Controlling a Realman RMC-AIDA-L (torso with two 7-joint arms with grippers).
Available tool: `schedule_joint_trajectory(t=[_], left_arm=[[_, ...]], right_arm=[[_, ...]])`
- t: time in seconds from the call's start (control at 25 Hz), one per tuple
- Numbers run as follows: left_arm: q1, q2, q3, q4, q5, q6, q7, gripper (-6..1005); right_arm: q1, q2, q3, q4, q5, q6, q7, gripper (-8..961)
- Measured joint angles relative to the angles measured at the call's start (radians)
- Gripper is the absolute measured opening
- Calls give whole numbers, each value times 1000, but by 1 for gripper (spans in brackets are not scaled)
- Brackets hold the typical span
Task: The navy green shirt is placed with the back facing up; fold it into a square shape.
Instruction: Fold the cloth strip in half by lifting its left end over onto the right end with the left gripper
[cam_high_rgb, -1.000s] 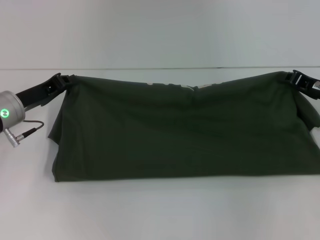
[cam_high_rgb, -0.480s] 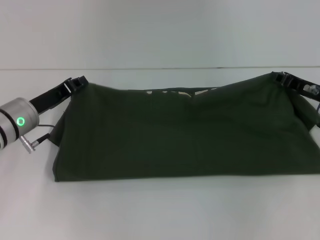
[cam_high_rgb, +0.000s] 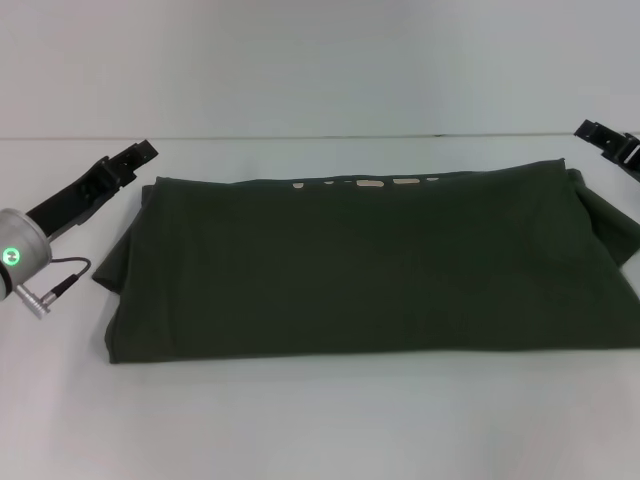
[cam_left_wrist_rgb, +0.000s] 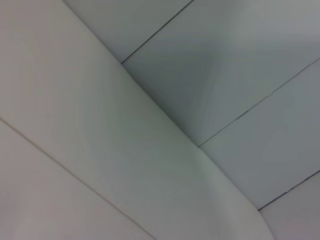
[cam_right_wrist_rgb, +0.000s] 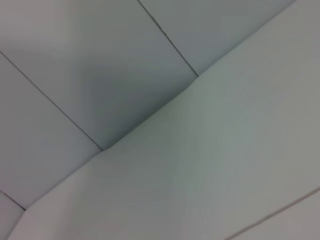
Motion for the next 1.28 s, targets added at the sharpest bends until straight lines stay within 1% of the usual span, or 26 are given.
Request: schedule_joint_trajectory(t=[0.08, 0.16, 0.24, 0.32, 0.44, 0.48, 0.52, 0.6, 0.64, 0.72, 0.8, 0.96, 1.0, 1.12, 1.28], left_arm=[[6, 0, 1, 1, 2, 22, 1, 555], [12, 5, 1, 3, 8, 57, -1, 597], [27, 15, 5, 5, 14, 119, -23, 639], [44, 31, 19, 15, 31, 191, -77, 681], [67, 57, 47, 69, 115, 306, -211, 744], [72, 67, 51, 103, 171, 361, -271, 765], [74, 72, 52, 125, 208, 396, -310, 786], [76, 85, 52, 176, 298, 482, -404, 895], [77, 92, 49, 198, 343, 515, -450, 949], [77, 102, 46, 223, 398, 546, -506, 949], [73, 110, 44, 243, 446, 565, -557, 949], [50, 115, 52, 236, 459, 562, -579, 949], [41, 115, 69, 212, 473, 529, -588, 949], [39, 115, 80, 188, 479, 496, -597, 949], [39, 115, 75, 165, 475, 438, -613, 949]], right_arm=[[-4, -6, -1, 2, 1, -14, 0, 517], [-9, -9, -13, -1, -2, -50, -12, 562], [-17, -14, -42, -5, -3, -118, -55, 608], [-27, -25, -98, -8, -5, -219, -123, 653], [-38, -47, -230, -22, -36, -392, -223, 855], [-41, -49, -280, -35, -57, -441, -256, 871], [-43, -49, -319, -49, -79, -479, -284, 887], [-53, -34, -391, -88, -133, -538, -346, 918], [-60, -20, -412, -107, -158, -555, -373, 934], [-76, 5, -443, -142, -189, -570, -425, 933], [-88, 21, -464, -148, -197, -571, -485, 933], [-88, 21, -477, -116, -188, -556, -537, 931], [-87, 21, -477, -113, -188, -555, -539, 931], [-88, 20, -479, -109, -191, -554, -563, 930], [-86, 20, -480, -94, -193, -554, -588, 930]])
